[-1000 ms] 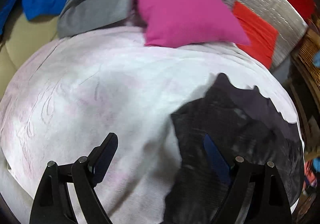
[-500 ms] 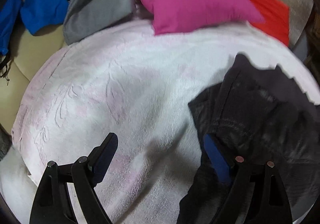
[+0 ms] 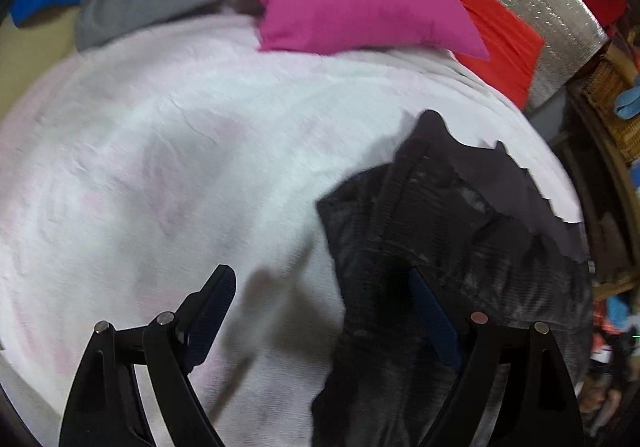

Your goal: Fold large clothes

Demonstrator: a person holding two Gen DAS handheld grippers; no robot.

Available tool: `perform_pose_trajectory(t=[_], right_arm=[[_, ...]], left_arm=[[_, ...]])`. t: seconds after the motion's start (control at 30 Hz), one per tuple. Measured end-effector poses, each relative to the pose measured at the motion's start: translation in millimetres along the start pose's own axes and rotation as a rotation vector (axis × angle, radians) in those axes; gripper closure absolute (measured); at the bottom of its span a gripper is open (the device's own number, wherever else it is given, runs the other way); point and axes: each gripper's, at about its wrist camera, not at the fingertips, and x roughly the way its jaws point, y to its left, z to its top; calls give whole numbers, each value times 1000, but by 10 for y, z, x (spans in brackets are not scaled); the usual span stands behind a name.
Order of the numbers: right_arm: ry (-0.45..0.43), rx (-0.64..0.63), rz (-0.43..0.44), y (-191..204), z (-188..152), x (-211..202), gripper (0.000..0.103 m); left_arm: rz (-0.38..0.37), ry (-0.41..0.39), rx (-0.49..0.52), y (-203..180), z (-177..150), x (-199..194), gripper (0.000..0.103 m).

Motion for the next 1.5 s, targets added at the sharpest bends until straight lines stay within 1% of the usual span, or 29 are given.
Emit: perform_pose_trajectory(t=[0.07, 0.13, 0.2, 0.37, 0.47, 0.5, 0.57, 0.6, 0.63, 0.67, 0.7, 0.73, 0.77, 0.8, 0.83, 0.87, 0.9, 0.93, 1.03, 1.1, 1.2, 1.23, 1.27, 1.3, 1.33, 1.37, 1.4, 1.47, 1.5], right_arm=[[46, 2, 40, -64, 1, 79, 23], [53, -5, 79, -98, 14, 92, 20], [68, -11, 119, -123, 40, 123, 17], [89, -13, 190, -90, 121, 284, 15], [97, -61, 193, 71, 155, 432, 15], [94, -88, 199, 148, 168, 485, 15], [119, -104, 210, 256, 165, 615, 15], [113, -126, 194, 327, 152, 661, 14], [104, -158, 163, 412, 126, 685, 14], [99, -184, 141, 502, 104, 710, 20], [103, -190, 141, 559, 79, 737, 27], [122, -176, 134, 593, 70, 778, 48], [124, -168, 98, 618, 61, 809, 53], [114, -172, 76, 645, 54, 827, 54], [96, -191, 56, 694, 40, 819, 59], [79, -205, 44, 739, 37, 806, 64], [58, -211, 38, 794, 49, 786, 67], [44, -216, 41, 830, 63, 769, 70], [-17, -241, 41, 989, 140, 722, 73], [-66, -247, 48, 1086, 205, 706, 74], [-139, -249, 51, 1191, 335, 776, 74], [-146, -250, 35, 1183, 374, 830, 74], [-152, -250, 7, 1156, 422, 928, 74], [-144, -233, -1, 1095, 464, 1023, 74], [-133, -218, -4, 1044, 491, 1085, 68], [-120, -191, -3, 963, 521, 1139, 58], [-109, -164, 10, 901, 542, 1147, 53], [-101, -136, 28, 854, 559, 1088, 52], [-107, -145, 13, 874, 552, 1037, 50]], left_arm=[[-35, 34, -9, -13, 4, 69, 15], [-54, 51, -18, -28, 8, 125, 14], [-59, 52, -5, -63, 19, 164, 13], [-71, 66, 2, -129, 81, 263, 9], [-77, 66, 21, -216, 105, 301, 8], [-96, 69, 39, -268, 110, 314, 8], [-170, 112, 48, -323, 102, 362, 8], [-212, 159, 44, -379, 88, 434, 8], [-187, 151, 55, -418, 90, 448, 8], [-164, 132, 72, -472, 101, 454, 8], [-170, 126, 71, -502, 117, 461, 9], [-183, 116, 58, -513, 134, 456, 9], [-198, 100, 37, -516, 155, 443, 10], [-217, 80, 9, -519, 186, 426, 17], [-217, 69, -3, -526, 209, 423, 28], [-202, 55, -13, -532, 234, 423, 35], [-181, 41, -16, -541, 259, 429, 48], [-160, 22, -24, -543, 297, 438, 57], [-187, -37, -80, -522, 431, 429, 68], [-191, -73, -87, -546, 521, 420, 70], [-140, -116, -69, -636, 653, 469, 70], [-98, -113, -65, -657, 684, 549, 67], [-75, -104, -68, -655, 733, 611, 64], [-50, -94, -76, -641, 728, 672, 58], [-29, -89, -85, -628, 733, 718, 50], [-20, -88, -87, -648, 734, 727, 48], [-14, -89, -86, -659, 744, 725, 47], [12, -93, -70, -681, 746, 666, 44], [28, -98, -62, -664, 710, 627, 41]])
